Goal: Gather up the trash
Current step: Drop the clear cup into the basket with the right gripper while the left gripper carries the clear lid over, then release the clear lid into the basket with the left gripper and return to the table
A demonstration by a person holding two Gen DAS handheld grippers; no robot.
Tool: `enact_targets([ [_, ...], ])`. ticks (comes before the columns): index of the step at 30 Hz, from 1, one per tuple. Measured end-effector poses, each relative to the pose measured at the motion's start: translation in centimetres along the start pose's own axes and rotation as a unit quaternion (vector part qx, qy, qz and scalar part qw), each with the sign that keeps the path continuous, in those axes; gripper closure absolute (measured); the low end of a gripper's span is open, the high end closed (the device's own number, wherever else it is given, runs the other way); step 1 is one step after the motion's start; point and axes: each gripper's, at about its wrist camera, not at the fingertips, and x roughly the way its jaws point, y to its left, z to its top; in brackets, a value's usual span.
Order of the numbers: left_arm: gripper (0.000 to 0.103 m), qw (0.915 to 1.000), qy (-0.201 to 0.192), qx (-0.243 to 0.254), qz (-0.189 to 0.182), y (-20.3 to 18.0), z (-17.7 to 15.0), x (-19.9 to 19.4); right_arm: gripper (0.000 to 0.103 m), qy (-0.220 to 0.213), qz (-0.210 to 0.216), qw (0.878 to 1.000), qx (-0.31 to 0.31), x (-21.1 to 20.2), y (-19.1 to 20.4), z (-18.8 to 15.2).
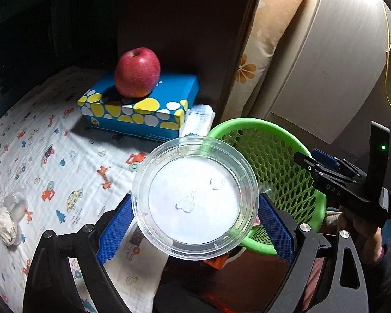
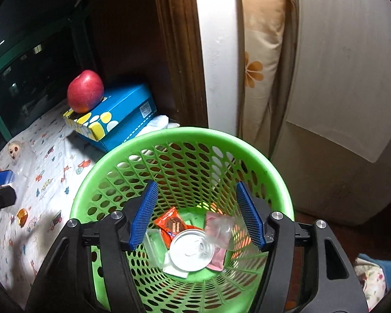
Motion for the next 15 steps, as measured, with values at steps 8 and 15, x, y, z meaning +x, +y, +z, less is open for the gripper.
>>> enact_targets([
  [8,0.013,0.9991,0.021,0.033,-0.013,-3.8,1.2,2.9,0.029,-0.025,0.014,0.999,0.020,-2.4,-1.7,-0.2],
  [15,0.013,0.9977,0.039,0.051,-0.025,-6.2,1.9,5.4,0.024,-0.039,0.025,0.998,0.035,-4.3,-2.5,-1.1],
])
